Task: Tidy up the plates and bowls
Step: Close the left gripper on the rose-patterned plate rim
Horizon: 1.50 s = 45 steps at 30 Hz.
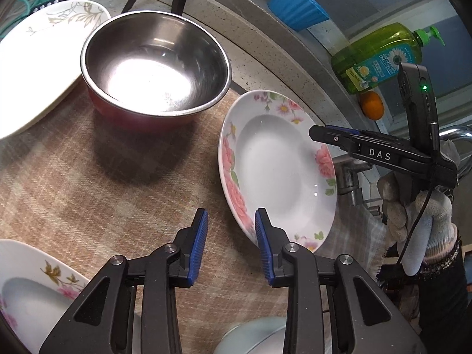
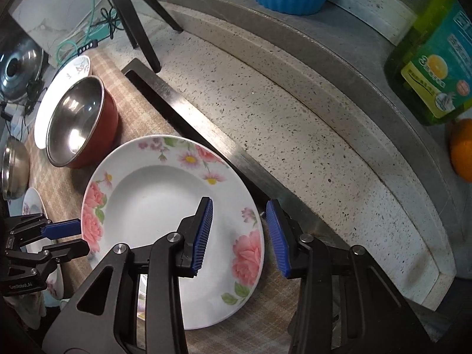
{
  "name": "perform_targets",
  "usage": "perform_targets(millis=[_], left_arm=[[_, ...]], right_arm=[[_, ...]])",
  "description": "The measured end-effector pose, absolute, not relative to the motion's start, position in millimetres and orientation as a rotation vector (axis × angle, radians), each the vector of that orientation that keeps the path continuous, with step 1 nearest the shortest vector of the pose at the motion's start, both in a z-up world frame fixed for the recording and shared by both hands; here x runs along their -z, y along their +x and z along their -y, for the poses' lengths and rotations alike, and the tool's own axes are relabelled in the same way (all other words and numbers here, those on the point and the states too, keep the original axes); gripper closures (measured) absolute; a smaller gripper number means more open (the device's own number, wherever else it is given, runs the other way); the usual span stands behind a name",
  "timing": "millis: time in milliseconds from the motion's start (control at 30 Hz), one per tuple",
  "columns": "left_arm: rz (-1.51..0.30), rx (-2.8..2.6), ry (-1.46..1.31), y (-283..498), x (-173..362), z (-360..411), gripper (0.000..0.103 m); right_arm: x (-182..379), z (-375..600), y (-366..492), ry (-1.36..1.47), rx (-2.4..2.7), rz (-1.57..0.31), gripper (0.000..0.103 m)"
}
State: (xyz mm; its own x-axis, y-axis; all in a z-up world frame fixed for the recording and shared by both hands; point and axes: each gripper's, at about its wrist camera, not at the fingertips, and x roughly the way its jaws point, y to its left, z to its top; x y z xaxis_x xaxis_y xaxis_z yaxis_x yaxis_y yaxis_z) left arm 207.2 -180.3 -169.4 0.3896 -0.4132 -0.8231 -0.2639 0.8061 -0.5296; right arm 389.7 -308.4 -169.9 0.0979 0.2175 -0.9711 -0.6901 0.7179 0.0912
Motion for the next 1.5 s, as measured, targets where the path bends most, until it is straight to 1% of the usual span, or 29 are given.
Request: perform_targets(millis=[300, 567, 667, 867, 1100, 1500], left_arm=[[-1.200, 0.100, -0.684, 209, 174, 184, 0.081], [-1.208, 0.104, -0.698, 213, 177, 186, 0.084], [-1.212, 0.107, -0.702, 216, 178, 187, 0.085], [-1.214, 0.120, -0.699, 220, 178, 190, 0.091], [-1.211, 0.110, -0.695, 217, 177, 187, 0.091], [-1.212, 0.061, -0.687, 209, 177, 170, 0.091]], right_arm=[[178, 306, 398, -0.471, -0.709, -1.338, 0.064], [185, 301, 407, -0.463, -0.732, -1.384, 0.065], [188, 298, 405, -0.474, -0.749, -1.395, 0.069], [189, 299, 406, -0.483, -0.766, -1.408, 0.069], [188, 300, 404, -0.473, -0.790, -1.439, 0.071], [184, 311, 397, -0.368, -0.853, -1.487, 0.080]])
